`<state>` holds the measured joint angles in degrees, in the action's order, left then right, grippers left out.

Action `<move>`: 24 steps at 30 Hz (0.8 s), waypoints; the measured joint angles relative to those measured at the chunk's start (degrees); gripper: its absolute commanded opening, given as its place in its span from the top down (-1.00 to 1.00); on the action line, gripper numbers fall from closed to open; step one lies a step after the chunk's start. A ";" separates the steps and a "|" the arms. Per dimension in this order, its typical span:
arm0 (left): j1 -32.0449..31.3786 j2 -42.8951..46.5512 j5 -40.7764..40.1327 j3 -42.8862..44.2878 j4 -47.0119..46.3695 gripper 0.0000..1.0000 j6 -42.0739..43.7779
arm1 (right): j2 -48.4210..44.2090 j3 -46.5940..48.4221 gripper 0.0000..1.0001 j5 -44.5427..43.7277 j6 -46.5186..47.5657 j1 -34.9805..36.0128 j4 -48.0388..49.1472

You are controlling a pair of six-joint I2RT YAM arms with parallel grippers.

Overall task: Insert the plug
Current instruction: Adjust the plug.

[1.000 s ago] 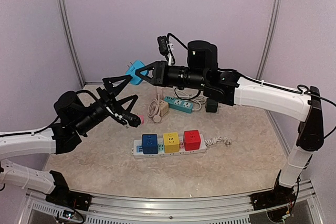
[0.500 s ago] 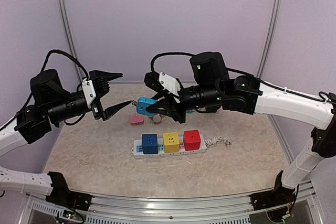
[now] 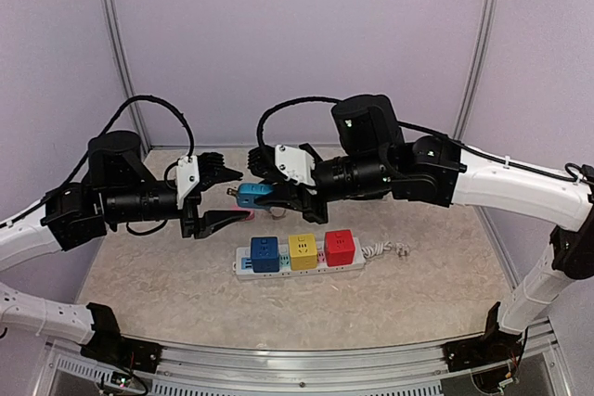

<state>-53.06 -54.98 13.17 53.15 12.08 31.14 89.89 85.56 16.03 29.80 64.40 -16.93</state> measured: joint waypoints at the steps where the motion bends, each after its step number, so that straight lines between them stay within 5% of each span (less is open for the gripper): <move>1: -0.37 -0.24 -0.04 0.09 0.02 0.03 0.33 | 0.00 0.00 1.00 -0.07 0.28 0.24 0.00; 9: -1.68 -1.27 -0.42 0.44 0.04 0.99 2.51 | -0.63 0.00 1.00 -0.87 1.53 1.16 -0.04; 13: -2.21 -1.29 0.00 0.50 0.11 1.00 3.48 | -1.29 0.00 1.00 -0.61 2.71 1.25 -1.22; 14: -2.25 -1.29 0.02 0.50 -0.02 1.00 3.48 | -1.40 0.00 0.78 -0.66 2.73 1.25 -1.25; 16: -2.34 -1.27 0.02 0.50 -0.46 1.00 3.50 | -1.77 -0.31 -0.07 -0.85 2.69 1.40 -0.98; 18: -2.54 -1.25 -0.28 0.48 -1.25 1.00 3.41 | -2.97 -1.95 -0.58 -1.25 1.60 1.49 0.87; 21: -2.43 -0.85 -1.46 0.39 -3.48 1.00 3.15 | -6.91 -6.10 -0.81 -1.51 -0.76 1.44 4.74; 24: -2.38 -0.09 -1.57 0.24 -6.43 1.00 2.14 | -10.60 -9.55 -0.78 0.44 -5.14 0.55 9.97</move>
<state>-55.44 -55.07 11.60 53.39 5.65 33.28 79.29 76.01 16.47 24.67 64.95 -6.96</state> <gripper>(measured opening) 0.120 0.909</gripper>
